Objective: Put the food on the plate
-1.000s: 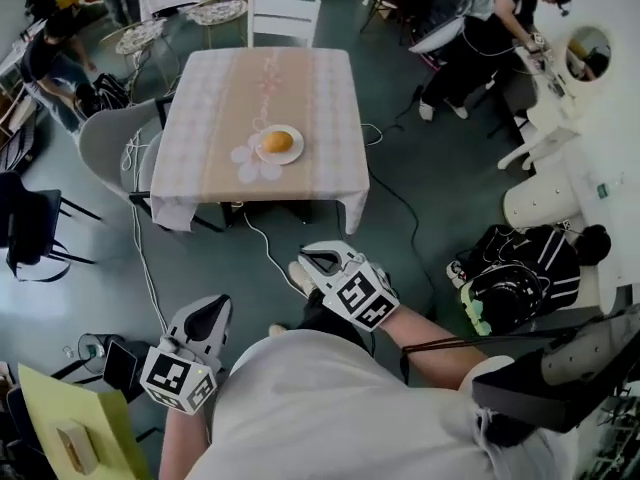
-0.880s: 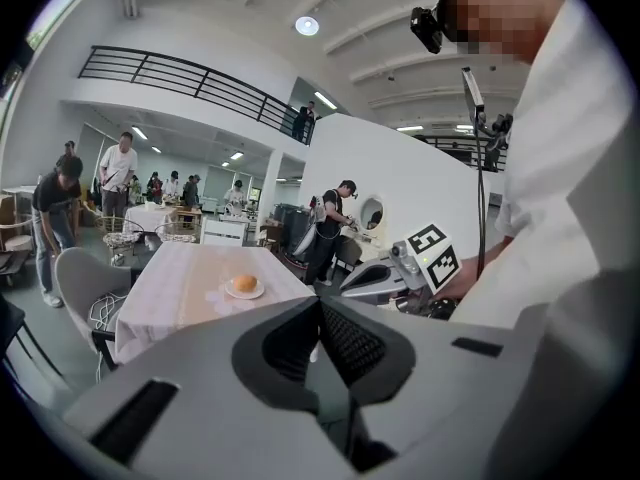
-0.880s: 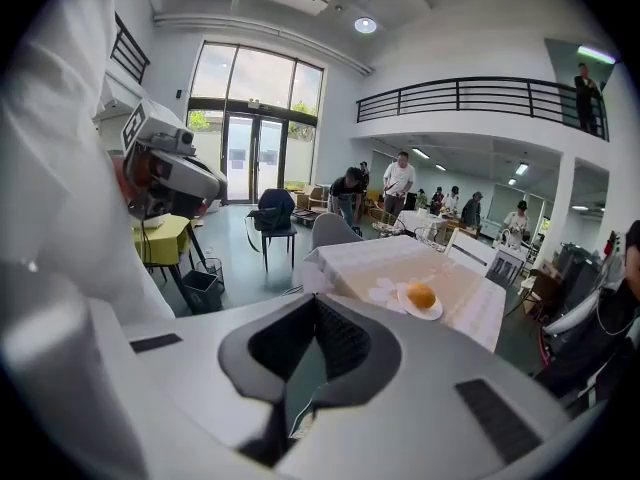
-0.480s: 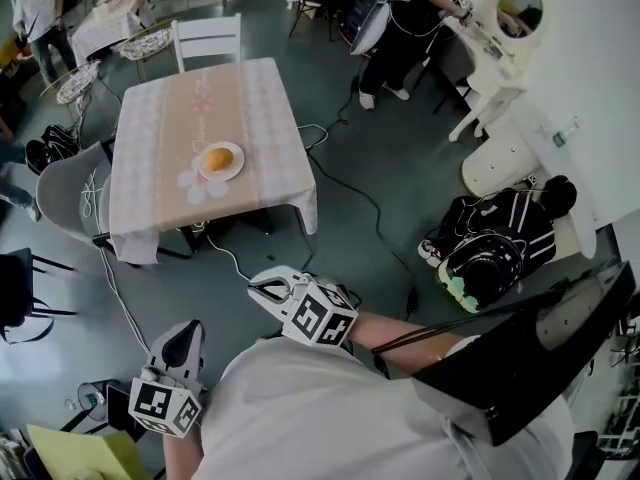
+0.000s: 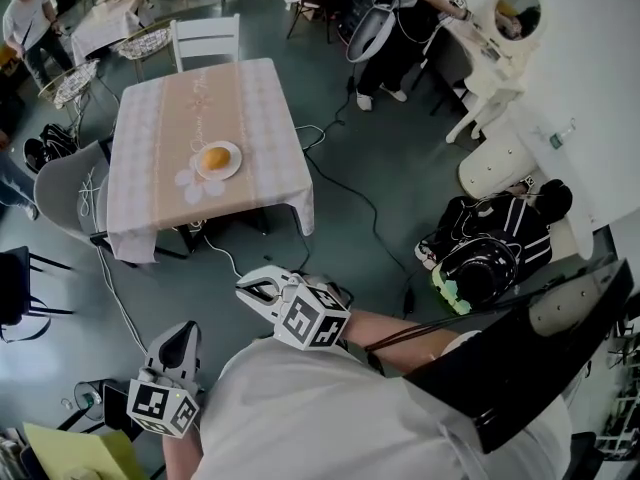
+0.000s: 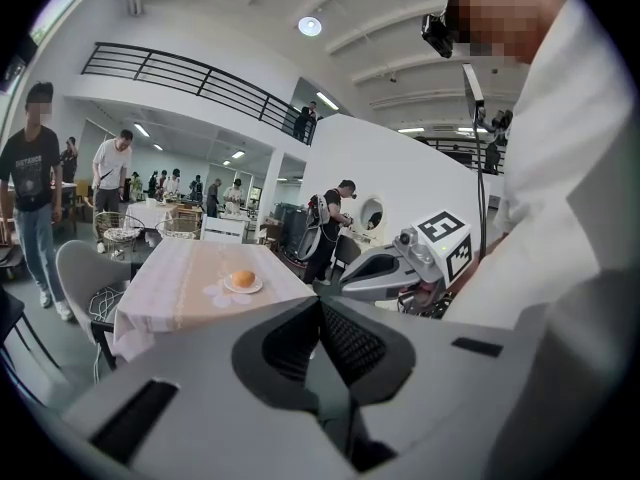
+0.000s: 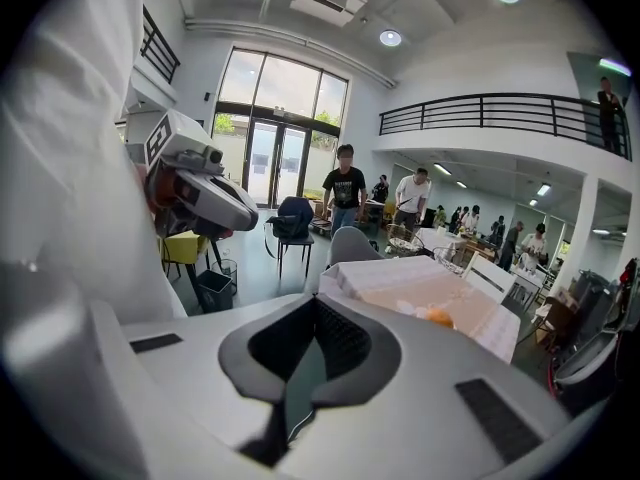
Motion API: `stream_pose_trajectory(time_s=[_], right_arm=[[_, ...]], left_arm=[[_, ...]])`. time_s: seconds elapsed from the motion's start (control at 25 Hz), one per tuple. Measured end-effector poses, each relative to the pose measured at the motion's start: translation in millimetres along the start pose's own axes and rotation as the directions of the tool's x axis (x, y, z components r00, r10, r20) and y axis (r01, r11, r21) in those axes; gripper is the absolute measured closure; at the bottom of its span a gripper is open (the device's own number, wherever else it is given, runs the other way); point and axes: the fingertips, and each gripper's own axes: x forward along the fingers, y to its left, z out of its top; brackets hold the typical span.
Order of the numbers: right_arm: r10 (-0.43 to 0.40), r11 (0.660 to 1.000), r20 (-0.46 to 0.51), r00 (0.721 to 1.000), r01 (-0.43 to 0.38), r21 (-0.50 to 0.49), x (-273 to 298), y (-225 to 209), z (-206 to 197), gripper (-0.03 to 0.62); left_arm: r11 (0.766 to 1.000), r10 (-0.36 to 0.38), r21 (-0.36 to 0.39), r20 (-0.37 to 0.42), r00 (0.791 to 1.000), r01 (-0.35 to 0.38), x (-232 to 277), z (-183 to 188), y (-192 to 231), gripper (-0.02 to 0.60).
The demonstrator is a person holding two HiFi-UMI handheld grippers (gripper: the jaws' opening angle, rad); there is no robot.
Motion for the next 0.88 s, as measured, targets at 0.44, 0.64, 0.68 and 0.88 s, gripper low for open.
stream_pose_trajectory(time_s=[0.44, 0.64, 0.68, 0.88], right_arm=[[0.008, 1.000, -0.007, 1.000, -0.008, -0.012, 4.6, 4.6, -1.7, 0.580], [0.006, 1.000, -0.013, 1.000, -0.007, -0.009, 5.2, 4.9, -0.9, 0.582], [0.007, 1.000, -0.015, 1.000, -0.007, -0.008, 4.8, 4.3, -1.1, 0.582], [0.014, 1.000, -0.029, 0.999, -0.014, -0.004, 7.3, -1.9, -4.4, 0.582]], left_arm=[[1.000, -0.003, -0.006, -0.005, 1.000, 0.003, -0.1, -6.5, 1.2, 0.571], [1.000, -0.008, -0.017, -0.008, 1.000, 0.008, -0.5, -7.1, 1.4, 0.571], [1.000, -0.009, -0.020, -0.010, 1.000, 0.009, 0.0, -6.9, 1.3, 0.571], [1.000, -0.017, -0.025, -0.012, 1.000, 0.017, 7.0, -5.6, 4.9, 0.571]])
